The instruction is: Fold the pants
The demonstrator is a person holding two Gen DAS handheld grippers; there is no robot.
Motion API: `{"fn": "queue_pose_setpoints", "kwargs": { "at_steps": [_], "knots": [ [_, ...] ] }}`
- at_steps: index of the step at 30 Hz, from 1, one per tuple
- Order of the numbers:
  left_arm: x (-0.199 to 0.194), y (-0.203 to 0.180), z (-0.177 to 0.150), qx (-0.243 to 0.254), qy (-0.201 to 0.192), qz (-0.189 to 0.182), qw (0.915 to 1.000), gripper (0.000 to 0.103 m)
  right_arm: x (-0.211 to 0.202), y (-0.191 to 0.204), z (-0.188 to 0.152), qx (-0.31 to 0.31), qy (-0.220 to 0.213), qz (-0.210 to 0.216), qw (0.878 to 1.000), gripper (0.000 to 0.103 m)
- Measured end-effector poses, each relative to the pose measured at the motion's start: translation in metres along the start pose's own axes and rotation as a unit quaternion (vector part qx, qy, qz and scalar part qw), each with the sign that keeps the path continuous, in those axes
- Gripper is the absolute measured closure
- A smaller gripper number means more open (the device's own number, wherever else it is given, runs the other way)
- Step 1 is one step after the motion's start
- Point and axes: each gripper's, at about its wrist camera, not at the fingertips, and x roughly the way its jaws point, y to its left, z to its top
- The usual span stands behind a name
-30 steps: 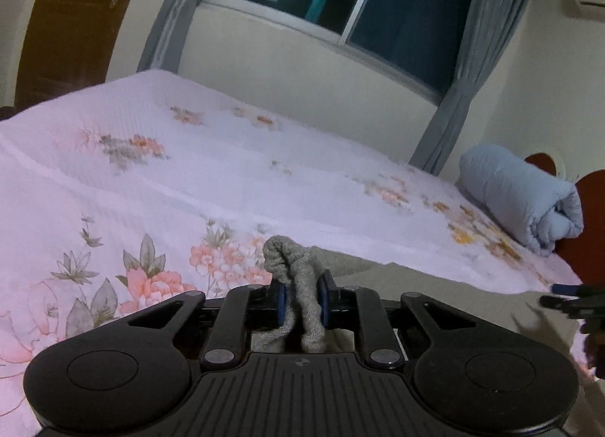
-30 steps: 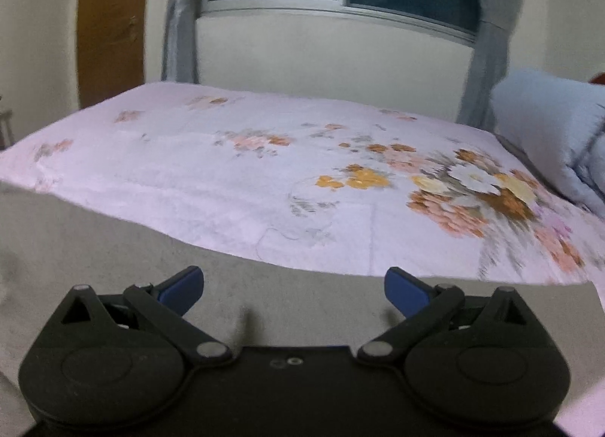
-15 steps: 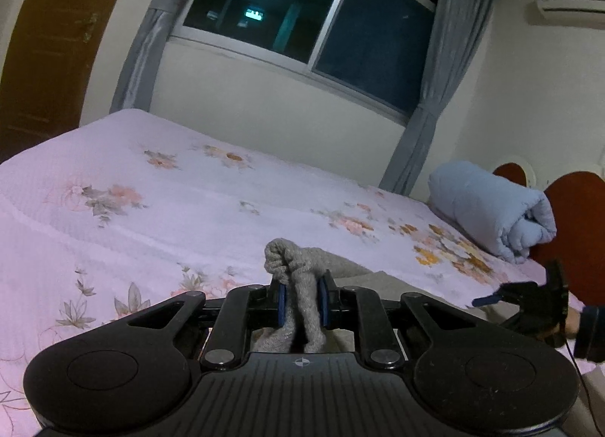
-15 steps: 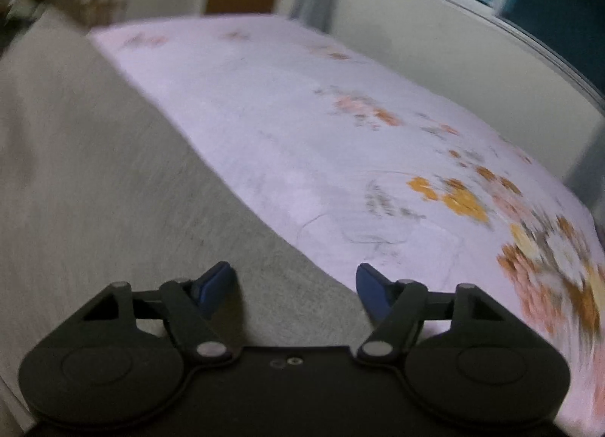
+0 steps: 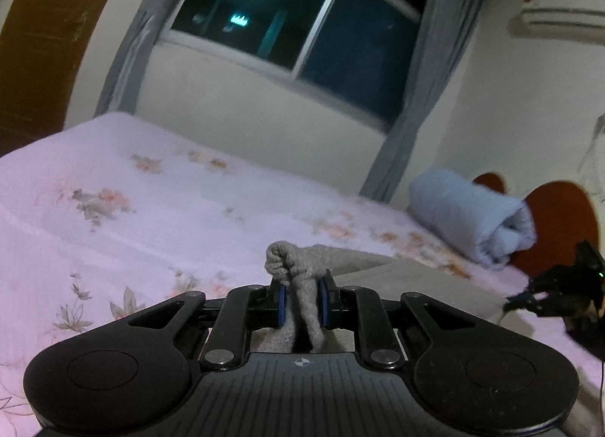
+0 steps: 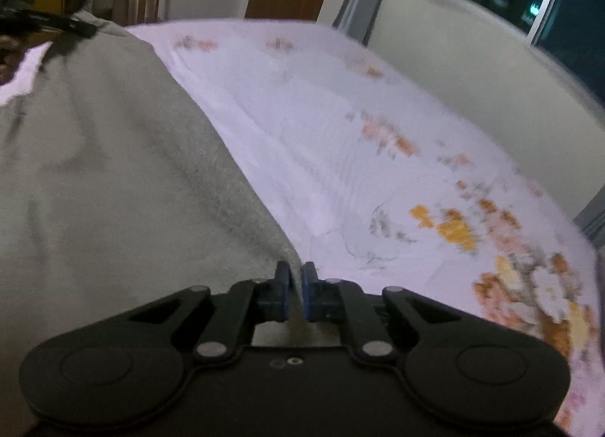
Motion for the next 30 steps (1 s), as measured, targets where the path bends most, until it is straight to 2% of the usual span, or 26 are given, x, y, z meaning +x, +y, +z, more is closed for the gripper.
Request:
{"fn": "queue_pose_setpoints", "kwargs": {
  "at_steps": [4,6,7,8,9,10,12,13,14,16,17,20,22,26,28,29,30],
  "knots": [
    [-0.034,-0.001,-0.007,0.000,-0.008,-0.031,0.9995,0.086,-0.070,0.047,-0.007,-0.029,0.000,0.000,1.000,0.103],
    [-0.050,-0.002,-0.017,-0.004,-0.001,-0.032,0.9995,0.086,-0.094,0.072,-0.017,-0.027,0.005,0.012,1.000,0.103],
    [-0.058,-0.002,-0.022,-0.010,0.004,-0.032,0.9994,0.080,-0.103,0.086,-0.022,-0.024,0.006,0.018,1.000,0.103],
    [-0.066,-0.002,-0.028,-0.018,0.012,-0.024,0.9995,0.072,-0.111,0.103,-0.030,-0.017,0.008,0.023,1.000,0.103],
    [-0.076,-0.003,-0.036,-0.026,0.017,-0.002,0.9995,0.051,-0.113,0.117,-0.039,-0.010,0.013,0.025,1.000,0.103],
    [-0.088,-0.003,-0.044,-0.035,0.019,0.033,0.9987,0.031,-0.114,0.129,-0.047,-0.001,0.018,0.028,0.999,0.103],
    [-0.111,-0.005,-0.058,-0.061,0.037,0.116,0.9907,0.008,-0.107,0.154,-0.070,0.020,0.031,0.032,0.999,0.103],
    [-0.123,-0.006,-0.064,-0.080,0.045,0.154,0.9838,0.008,-0.101,0.165,-0.081,0.030,0.039,0.030,0.998,0.103],
    [-0.139,-0.008,-0.071,-0.096,0.049,0.167,0.9800,0.008,-0.096,0.173,-0.090,0.041,0.047,0.027,0.998,0.103],
    [-0.167,-0.016,-0.085,-0.133,0.052,0.167,0.9756,0.008,-0.089,0.186,-0.106,0.051,0.056,0.018,0.997,0.103],
    [-0.180,-0.021,-0.093,-0.163,0.055,0.152,0.9733,0.009,-0.087,0.188,-0.110,0.056,0.056,0.013,0.997,0.103],
    [-0.198,-0.035,-0.112,-0.212,0.070,0.129,0.9662,0.019,-0.086,0.187,-0.113,0.080,0.048,0.008,0.996,0.103],
    [-0.197,-0.040,-0.122,-0.249,0.085,0.119,0.9576,0.031,-0.086,0.181,-0.111,0.092,0.044,0.010,0.995,0.103],
    [-0.175,-0.044,-0.136,-0.279,0.123,0.123,0.9444,0.046,-0.090,0.184,-0.115,0.095,0.044,0.012,0.994,0.103],
    [-0.162,-0.044,-0.141,-0.289,0.131,0.140,0.9380,0.069,-0.096,0.187,-0.122,0.101,0.043,0.014,0.994,0.103],
    [-0.156,-0.045,-0.142,-0.287,0.132,0.153,0.9365,0.069,-0.097,0.185,-0.122,0.106,0.040,0.015,0.993,0.103],
    [-0.154,-0.051,-0.143,-0.279,0.128,0.158,0.9386,0.073,-0.097,0.185,-0.124,0.111,0.038,0.015,0.993,0.103]
  ]
}}
